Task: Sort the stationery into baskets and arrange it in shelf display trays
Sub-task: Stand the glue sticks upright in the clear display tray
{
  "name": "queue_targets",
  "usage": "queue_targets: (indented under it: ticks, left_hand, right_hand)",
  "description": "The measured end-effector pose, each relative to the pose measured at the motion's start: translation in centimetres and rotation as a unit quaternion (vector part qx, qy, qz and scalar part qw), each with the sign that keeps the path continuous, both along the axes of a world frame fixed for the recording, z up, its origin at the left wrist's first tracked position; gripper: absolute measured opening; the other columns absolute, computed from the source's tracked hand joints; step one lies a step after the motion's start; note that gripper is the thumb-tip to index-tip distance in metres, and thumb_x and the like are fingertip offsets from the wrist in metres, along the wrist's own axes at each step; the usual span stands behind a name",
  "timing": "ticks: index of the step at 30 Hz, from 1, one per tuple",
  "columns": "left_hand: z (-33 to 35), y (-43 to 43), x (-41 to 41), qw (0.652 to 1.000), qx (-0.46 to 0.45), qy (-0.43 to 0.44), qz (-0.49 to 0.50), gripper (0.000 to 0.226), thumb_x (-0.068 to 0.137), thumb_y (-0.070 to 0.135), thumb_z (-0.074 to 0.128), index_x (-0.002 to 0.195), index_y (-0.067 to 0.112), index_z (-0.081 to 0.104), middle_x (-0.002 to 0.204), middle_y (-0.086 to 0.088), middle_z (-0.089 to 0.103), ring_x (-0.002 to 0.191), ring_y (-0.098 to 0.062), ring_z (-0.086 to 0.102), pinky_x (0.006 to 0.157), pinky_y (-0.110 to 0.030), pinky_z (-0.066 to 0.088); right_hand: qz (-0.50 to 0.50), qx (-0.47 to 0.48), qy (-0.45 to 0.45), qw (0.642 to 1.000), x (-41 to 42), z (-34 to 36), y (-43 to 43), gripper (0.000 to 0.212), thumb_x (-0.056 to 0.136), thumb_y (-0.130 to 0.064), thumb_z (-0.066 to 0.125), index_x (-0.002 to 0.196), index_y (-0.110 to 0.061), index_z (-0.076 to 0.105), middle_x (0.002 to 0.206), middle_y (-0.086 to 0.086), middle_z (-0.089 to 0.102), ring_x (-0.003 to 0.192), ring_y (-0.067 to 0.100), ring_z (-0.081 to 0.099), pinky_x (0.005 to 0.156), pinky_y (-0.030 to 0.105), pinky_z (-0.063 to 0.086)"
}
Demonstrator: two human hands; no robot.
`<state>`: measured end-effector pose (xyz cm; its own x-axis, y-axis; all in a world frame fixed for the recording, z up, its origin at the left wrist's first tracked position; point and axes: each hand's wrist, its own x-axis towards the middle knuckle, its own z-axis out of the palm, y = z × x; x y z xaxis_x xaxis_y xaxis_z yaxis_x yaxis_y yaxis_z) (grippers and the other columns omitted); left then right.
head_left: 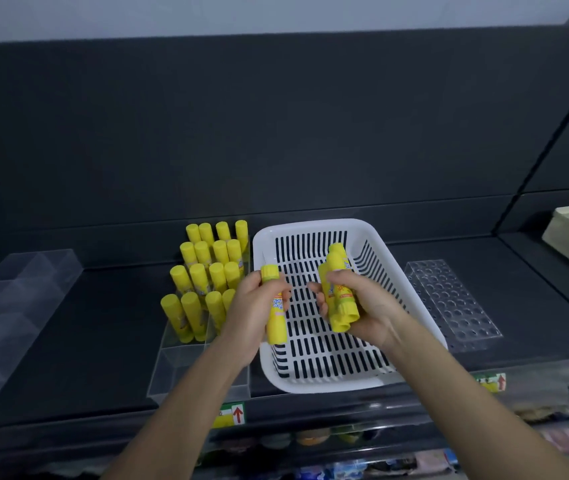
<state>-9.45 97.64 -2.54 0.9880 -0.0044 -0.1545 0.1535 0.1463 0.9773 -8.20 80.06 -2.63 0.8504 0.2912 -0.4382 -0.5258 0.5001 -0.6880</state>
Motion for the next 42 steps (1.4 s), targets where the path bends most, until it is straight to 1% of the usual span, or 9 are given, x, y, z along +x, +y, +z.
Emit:
queue_targets:
  ticks: [3,7,9,12,17,24,29,36,42]
  left_hand:
    - [0.6,1.2,-0.7,0.996,-0.084,-0.004,-0.018,0.017,0.096,0.028,0.055,0.103,0.015,0.063,0.075,-0.003,0.062,0.066,-0.015,0.061,0.066,-0.037,0.056]
    - [1.3,2.9,-1.4,0.999,-0.027,0.034,0.008,0.034,0.099,0.048,0.04,0.102,0.017,0.056,0.066,-0.004,0.06,0.043,-0.012,0.047,0.04,-0.026,0.042]
    - [1.6,4.0,-1.9,0.998,0.0,0.05,0.029,0.029,0.101,0.039,0.039,0.098,0.013,0.053,0.064,-0.003,0.056,0.041,-0.011,0.043,0.037,-0.023,0.034]
    - [1.9,6.2,-2.7,0.997,0.055,0.039,0.04,0.004,0.092,0.013,0.047,0.094,0.011,0.05,0.072,-0.007,0.054,0.049,-0.013,0.049,0.042,-0.027,0.039]
    - [1.9,11.5,-4.3,0.993,0.111,-0.003,0.029,0.027,0.087,0.006,0.062,0.112,0.016,0.063,0.083,-0.001,0.068,0.067,-0.012,0.065,0.06,-0.025,0.052]
    - [0.9,16.7,-5.7,0.93,0.327,-0.086,0.147,0.025,0.066,0.029,0.082,0.075,0.032,0.059,0.074,0.012,0.063,0.062,0.003,0.055,0.051,-0.009,0.04]
    - [0.3,17.4,-5.6,0.895,0.433,-0.097,0.058,0.033,0.068,0.028,0.082,0.081,0.033,0.052,0.078,0.01,0.059,0.075,0.007,0.052,0.056,-0.004,0.038]
    - [-0.3,17.1,-4.8,0.865,0.491,-0.089,-0.059,0.03,0.067,0.014,0.08,0.077,0.029,0.055,0.072,0.007,0.058,0.059,-0.005,0.053,0.047,-0.012,0.035]
    - [-2.0,16.9,-4.7,0.835,0.532,-0.114,-0.082,0.031,0.076,0.001,0.069,0.102,0.017,0.062,0.086,0.003,0.051,0.07,-0.011,0.049,0.055,-0.02,0.038]
  right_hand:
    - [-0.007,0.011,-0.017,1.0,-1.0,0.9,2.3,0.034,0.072,-0.008,0.07,0.103,-0.005,0.057,0.086,0.013,0.068,0.063,0.019,0.062,0.054,0.028,0.053]
    - [-0.018,0.026,-0.035,0.999,-2.3,1.4,5.1,0.042,0.062,-0.014,0.074,0.1,-0.005,0.059,0.084,0.012,0.068,0.063,0.019,0.061,0.053,0.028,0.052]
    - [-0.024,0.047,-0.035,0.998,-2.9,1.4,6.6,0.044,0.063,-0.016,0.075,0.102,-0.005,0.059,0.085,0.012,0.069,0.063,0.019,0.061,0.053,0.028,0.052]
    - [-0.027,0.054,-0.038,0.997,-3.5,1.4,8.7,0.047,0.065,-0.018,0.075,0.106,-0.004,0.059,0.087,0.012,0.07,0.063,0.018,0.061,0.053,0.027,0.052]
    - [-0.025,0.016,-0.075,0.997,-4.0,1.4,11.3,0.02,0.065,-0.014,0.074,0.083,-0.007,0.068,0.083,0.013,0.066,0.063,0.019,0.06,0.052,0.027,0.051]
    - [-0.03,-0.03,-0.134,0.99,-4.8,0.5,14.5,0.016,0.081,-0.006,0.068,0.095,-0.012,0.064,0.083,0.006,0.068,0.065,0.018,0.063,0.054,0.029,0.051]
    - [-0.025,-0.045,-0.139,0.989,-5.1,0.5,15.7,0.035,0.07,-0.017,0.073,0.103,-0.009,0.064,0.091,0.01,0.071,0.069,0.019,0.067,0.053,0.028,0.052]
    - [-0.016,-0.05,-0.138,0.989,-5.6,0.1,15.8,0.042,0.065,-0.02,0.076,0.104,-0.009,0.064,0.092,0.011,0.07,0.072,0.021,0.067,0.055,0.029,0.053]
    - [-0.003,-0.048,-0.124,0.991,-6.3,-0.5,15.8,0.04,0.069,-0.016,0.077,0.105,-0.009,0.062,0.092,0.011,0.07,0.073,0.023,0.067,0.056,0.03,0.053]
